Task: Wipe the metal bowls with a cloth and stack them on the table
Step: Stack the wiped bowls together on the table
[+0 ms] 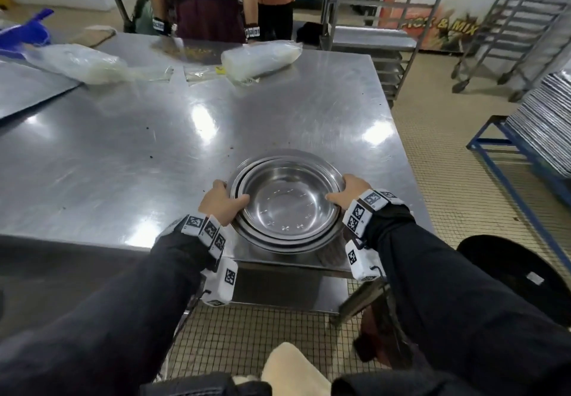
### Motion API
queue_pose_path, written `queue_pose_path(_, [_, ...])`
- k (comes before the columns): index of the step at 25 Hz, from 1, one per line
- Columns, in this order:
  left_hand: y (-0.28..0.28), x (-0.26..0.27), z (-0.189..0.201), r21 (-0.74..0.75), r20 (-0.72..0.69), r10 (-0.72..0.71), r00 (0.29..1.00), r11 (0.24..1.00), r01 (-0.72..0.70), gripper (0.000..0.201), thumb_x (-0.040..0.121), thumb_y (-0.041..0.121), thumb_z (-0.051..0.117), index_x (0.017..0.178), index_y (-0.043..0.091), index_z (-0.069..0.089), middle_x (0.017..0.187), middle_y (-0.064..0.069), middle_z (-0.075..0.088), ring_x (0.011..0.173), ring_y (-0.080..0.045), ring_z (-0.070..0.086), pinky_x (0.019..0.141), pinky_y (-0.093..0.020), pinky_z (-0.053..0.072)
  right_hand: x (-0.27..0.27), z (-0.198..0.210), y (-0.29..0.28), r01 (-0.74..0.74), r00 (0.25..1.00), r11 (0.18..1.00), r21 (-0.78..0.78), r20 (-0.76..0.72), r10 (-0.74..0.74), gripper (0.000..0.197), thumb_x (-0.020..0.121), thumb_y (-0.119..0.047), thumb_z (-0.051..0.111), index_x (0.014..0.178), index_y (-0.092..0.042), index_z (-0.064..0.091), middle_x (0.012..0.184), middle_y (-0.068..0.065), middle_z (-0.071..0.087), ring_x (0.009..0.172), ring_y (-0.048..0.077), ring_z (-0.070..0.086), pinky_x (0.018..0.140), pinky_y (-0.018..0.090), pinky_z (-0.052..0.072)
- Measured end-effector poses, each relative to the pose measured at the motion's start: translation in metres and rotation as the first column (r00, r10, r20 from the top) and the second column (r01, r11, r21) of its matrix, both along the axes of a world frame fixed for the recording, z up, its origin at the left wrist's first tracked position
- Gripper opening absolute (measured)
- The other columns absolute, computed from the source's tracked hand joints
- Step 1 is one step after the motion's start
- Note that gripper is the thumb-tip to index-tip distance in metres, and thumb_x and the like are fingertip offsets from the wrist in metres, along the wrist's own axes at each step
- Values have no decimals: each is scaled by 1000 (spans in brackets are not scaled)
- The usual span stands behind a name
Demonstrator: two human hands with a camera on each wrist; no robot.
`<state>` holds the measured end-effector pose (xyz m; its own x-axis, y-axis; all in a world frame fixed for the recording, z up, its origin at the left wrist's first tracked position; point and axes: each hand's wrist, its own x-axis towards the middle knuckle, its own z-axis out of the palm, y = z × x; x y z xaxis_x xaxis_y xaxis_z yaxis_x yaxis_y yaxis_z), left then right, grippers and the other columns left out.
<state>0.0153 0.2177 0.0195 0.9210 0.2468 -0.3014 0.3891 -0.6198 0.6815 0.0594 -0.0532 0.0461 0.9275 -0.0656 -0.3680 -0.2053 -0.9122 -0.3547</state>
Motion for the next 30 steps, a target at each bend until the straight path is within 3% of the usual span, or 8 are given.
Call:
queue_pose_path(5, [-9, -68, 2, -181, -22, 191, 981, 965, -191, 47, 90, 32, 63, 115, 11, 29, 93, -3, 52, 86, -22, 58, 70, -34, 49, -20, 0, 3, -127, 991, 992, 25, -28, 127, 49, 82, -36, 68, 119, -11, 48, 106, 8, 57, 91, 24, 55, 78, 33, 46])
queue_pose_path(9, [-26, -142, 1, -237, -17, 336, 942, 914, -330, 59, 91, 32, 62, 130, 4, 29, 102, -7, 54, 94, -23, 54, 80, -34, 42, -60, -2, -2, -263, 965, 963, 55, -2, 264, 67, 78, -38, 71, 133, -9, 46, 127, 12, 56, 109, 30, 56, 92, 37, 47])
queue_pose_path(15, [-29, -245, -7, -157, -140, 435, 889, 877, -454, 69, 79, 53, 65, 128, 17, 31, 109, -13, 61, 86, -27, 61, 83, -43, 53, -147, -1, -12, -301, 949, 923, 240, -23, 315, 48, 81, -29, 70, 123, -11, 55, 101, -5, 57, 89, 16, 56, 78, 27, 45])
queue_pose_path(18, [-34, -292, -17, -107, -218, 447, 868, 873, -477, 67, 84, 50, 62, 133, 17, 29, 99, -9, 63, 78, -21, 62, 72, -38, 52, -187, -15, -19, -292, 938, 889, 354, -74, 338, 26, 81, -26, 70, 104, -17, 61, 97, -2, 67, 84, 14, 63, 70, 28, 50])
queue_pose_path(20, [-35, -316, -22, -85, -282, 446, 849, 870, -485, 64, 86, 50, 61, 133, 20, 29, 96, -6, 63, 81, -21, 64, 77, -41, 53, -207, -31, -18, -287, 929, 882, 374, -114, 351, 26, 81, -27, 70, 102, -19, 57, 98, -1, 65, 88, 16, 62, 78, 33, 51])
queue_pose_path(22, [-32, -331, -34, -57, -333, 441, 834, 873, -484, 58, 87, 49, 61, 127, 20, 31, 97, -5, 61, 84, -21, 64, 81, -42, 52, -222, -53, -17, -276, 922, 886, 373, -158, 354, 39, 81, -30, 70, 114, -19, 53, 102, -2, 61, 93, 16, 59, 81, 32, 47])
queue_pose_path(26, [-19, -345, -77, -12, -385, 413, 825, 892, -452, 56, 89, 46, 60, 125, 16, 30, 98, -2, 57, 85, -17, 61, 67, -33, 47, -247, -113, -8, -192, 919, 902, 388, -252, 304, 43, 82, -29, 69, 121, -19, 51, 103, -3, 62, 95, 16, 60, 87, 33, 48])
queue_pose_path(30, [-10, -341, -158, 20, -409, 366, 836, 919, -393, 65, 87, 53, 59, 127, 14, 28, 112, -8, 57, 98, -27, 61, 90, -45, 50, -253, -190, -4, -144, 939, 919, 368, -242, 244, 51, 84, -26, 67, 130, -13, 47, 112, 0, 60, 104, 18, 58, 95, 35, 46])
